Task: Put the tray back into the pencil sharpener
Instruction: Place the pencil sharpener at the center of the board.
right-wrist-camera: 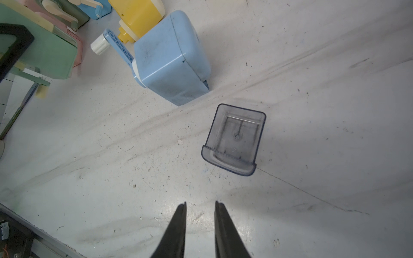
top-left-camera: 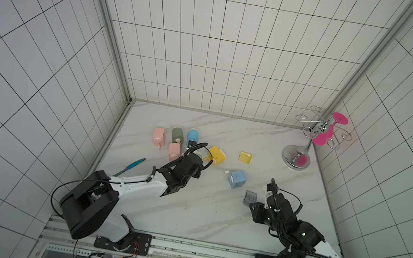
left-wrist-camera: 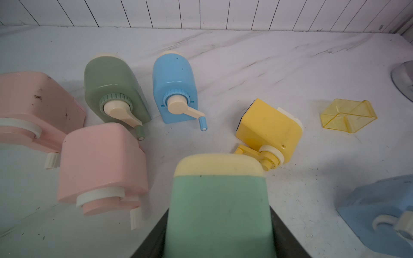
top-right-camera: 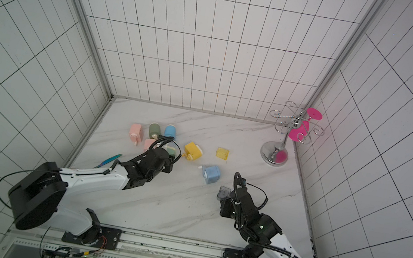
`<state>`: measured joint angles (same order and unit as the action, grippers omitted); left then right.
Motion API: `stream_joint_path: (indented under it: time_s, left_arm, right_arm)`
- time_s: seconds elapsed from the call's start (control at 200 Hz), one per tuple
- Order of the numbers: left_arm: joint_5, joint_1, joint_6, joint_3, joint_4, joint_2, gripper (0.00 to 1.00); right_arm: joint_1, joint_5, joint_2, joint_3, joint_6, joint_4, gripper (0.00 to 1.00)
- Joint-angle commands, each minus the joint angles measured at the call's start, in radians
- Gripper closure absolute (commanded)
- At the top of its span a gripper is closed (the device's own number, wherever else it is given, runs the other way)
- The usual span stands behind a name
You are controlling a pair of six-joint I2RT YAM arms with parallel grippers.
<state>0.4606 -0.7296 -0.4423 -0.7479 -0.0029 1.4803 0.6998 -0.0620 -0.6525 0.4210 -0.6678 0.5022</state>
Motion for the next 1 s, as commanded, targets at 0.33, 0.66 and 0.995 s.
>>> stream_joint_path:
  time_s: [0.33,0.66,0.995]
  left_arm:
    - [0.124,0.066,-0.011,-0.172,0.054,0.246,1.0]
    - [0.203,0.078,-0.082,-0.217,0.036,0.321,1.0]
    - [0.193,0.094,-0.165,-0.247,0.001,0.363,0.8]
  right_arm:
    - [-0.013,0.002,-0.051,0.071,0.023,-0.025,0.75]
    - [-0.019,0.008,-0.08,0.077,0.028,-0.031,0.74]
    - [-0.025,0.016,-0.082,0.079,0.034,-0.031,0.75]
